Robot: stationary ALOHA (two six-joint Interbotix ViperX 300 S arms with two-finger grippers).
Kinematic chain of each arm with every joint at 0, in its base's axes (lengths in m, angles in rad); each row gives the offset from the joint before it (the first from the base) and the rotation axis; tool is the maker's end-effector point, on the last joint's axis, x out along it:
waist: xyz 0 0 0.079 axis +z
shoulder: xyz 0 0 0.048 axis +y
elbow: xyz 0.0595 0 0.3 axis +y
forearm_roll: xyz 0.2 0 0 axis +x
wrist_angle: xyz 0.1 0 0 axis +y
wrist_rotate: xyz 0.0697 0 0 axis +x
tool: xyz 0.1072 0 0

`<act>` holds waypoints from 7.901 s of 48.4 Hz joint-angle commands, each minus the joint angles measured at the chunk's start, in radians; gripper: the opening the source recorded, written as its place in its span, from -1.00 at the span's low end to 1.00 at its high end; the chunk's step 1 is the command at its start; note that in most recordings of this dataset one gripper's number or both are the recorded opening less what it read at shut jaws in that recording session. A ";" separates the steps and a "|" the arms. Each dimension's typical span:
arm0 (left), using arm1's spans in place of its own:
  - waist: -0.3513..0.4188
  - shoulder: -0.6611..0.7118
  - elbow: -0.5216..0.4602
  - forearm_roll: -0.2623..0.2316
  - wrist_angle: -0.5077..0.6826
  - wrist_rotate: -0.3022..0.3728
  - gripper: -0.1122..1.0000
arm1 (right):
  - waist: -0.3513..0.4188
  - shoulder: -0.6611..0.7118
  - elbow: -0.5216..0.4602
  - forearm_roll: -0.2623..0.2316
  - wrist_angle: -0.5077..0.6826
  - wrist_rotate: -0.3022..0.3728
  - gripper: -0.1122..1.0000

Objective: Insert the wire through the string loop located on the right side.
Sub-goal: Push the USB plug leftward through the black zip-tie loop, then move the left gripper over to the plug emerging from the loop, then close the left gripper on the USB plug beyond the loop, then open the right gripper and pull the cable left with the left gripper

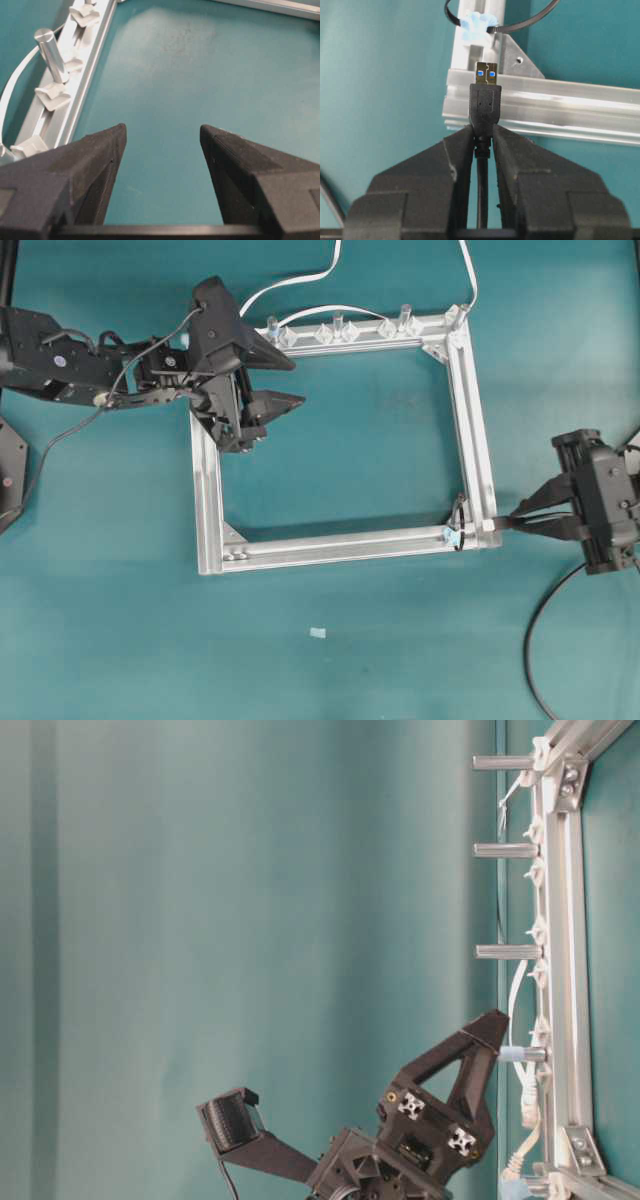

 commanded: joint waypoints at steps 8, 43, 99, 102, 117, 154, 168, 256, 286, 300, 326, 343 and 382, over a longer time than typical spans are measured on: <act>-0.015 -0.023 -0.015 0.002 -0.006 0.003 0.41 | -0.011 0.086 -0.084 -0.003 -0.021 0.000 -0.50; -0.055 -0.021 -0.012 0.003 -0.006 0.006 0.40 | -0.011 0.267 -0.230 -0.003 -0.048 -0.002 -0.50; -0.376 -0.009 -0.044 0.003 0.095 -0.003 0.41 | -0.011 0.268 -0.225 -0.003 -0.060 -0.002 -0.50; -0.376 -0.009 -0.044 0.003 0.097 -0.003 0.41 | -0.009 0.268 -0.225 -0.003 -0.060 -0.002 -0.50; -0.376 0.025 -0.086 0.003 0.097 -0.003 0.41 | -0.011 0.268 -0.224 -0.003 -0.060 -0.002 -0.50; -0.316 0.396 -0.540 0.003 0.100 0.000 0.41 | -0.011 0.268 -0.213 -0.003 -0.081 -0.002 -0.50; -0.310 0.445 -0.607 0.003 0.101 -0.002 0.41 | -0.009 0.268 -0.210 -0.003 -0.083 -0.002 -0.50; -0.331 0.500 -0.692 0.003 0.232 0.000 -0.37 | -0.011 0.267 -0.207 -0.003 -0.115 -0.002 -0.50; -0.325 0.485 -0.684 0.003 0.238 0.000 -0.37 | -0.009 0.261 -0.186 -0.003 -0.115 0.000 -0.50; -0.325 0.483 -0.684 0.003 0.238 0.000 -0.37 | -0.011 0.259 -0.181 -0.003 -0.109 0.003 0.24; -0.325 0.476 -0.683 0.003 0.259 0.002 -0.37 | -0.009 0.229 -0.166 -0.003 -0.084 0.006 0.83; -0.314 0.365 -0.577 0.015 0.325 0.003 -0.37 | -0.011 0.229 -0.169 -0.003 -0.080 0.006 0.82; -0.325 0.025 -0.212 0.011 0.499 -0.008 -0.37 | -0.009 0.204 -0.158 -0.003 -0.023 0.006 0.81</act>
